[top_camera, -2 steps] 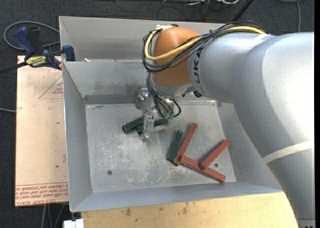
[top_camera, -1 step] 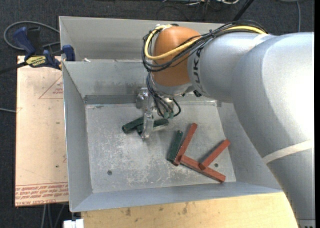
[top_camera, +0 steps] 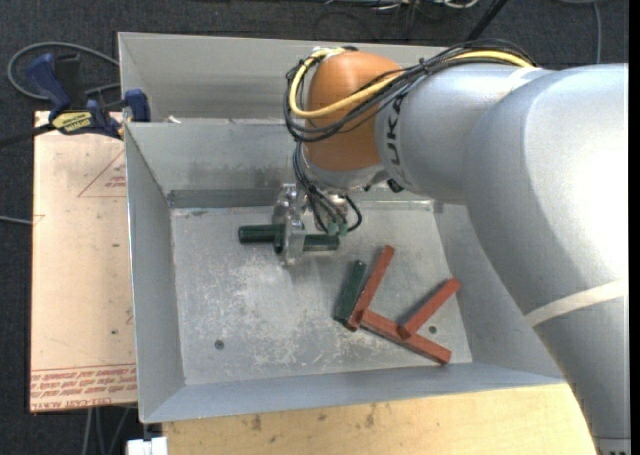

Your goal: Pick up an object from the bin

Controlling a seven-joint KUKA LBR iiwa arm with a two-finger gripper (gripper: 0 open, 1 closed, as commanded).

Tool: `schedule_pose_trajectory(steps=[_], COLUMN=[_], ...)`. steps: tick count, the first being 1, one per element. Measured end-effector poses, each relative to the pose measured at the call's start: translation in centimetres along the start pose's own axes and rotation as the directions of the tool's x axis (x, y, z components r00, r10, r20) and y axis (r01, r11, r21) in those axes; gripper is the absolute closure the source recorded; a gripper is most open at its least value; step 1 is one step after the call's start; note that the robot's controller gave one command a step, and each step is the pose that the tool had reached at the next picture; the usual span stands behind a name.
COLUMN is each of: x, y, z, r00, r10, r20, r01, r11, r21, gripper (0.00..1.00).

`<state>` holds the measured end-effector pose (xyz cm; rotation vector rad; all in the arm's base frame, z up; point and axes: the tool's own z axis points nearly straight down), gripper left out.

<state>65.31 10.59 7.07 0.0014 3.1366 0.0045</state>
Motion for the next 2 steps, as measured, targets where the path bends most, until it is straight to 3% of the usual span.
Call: schedule_pose_trajectory(steps=[1,2], x=[-0.2,-0.3], y=[0.0,0.1], z=[-5.8,-8.1], r00=[1.0,1.0], r10=[0.0,0.001], r20=[0.003,0.0], r01=[0.0,-0.001], r11=[1.0,1.0], r21=[0.0,0.001], gripper=[1.0,1.0])
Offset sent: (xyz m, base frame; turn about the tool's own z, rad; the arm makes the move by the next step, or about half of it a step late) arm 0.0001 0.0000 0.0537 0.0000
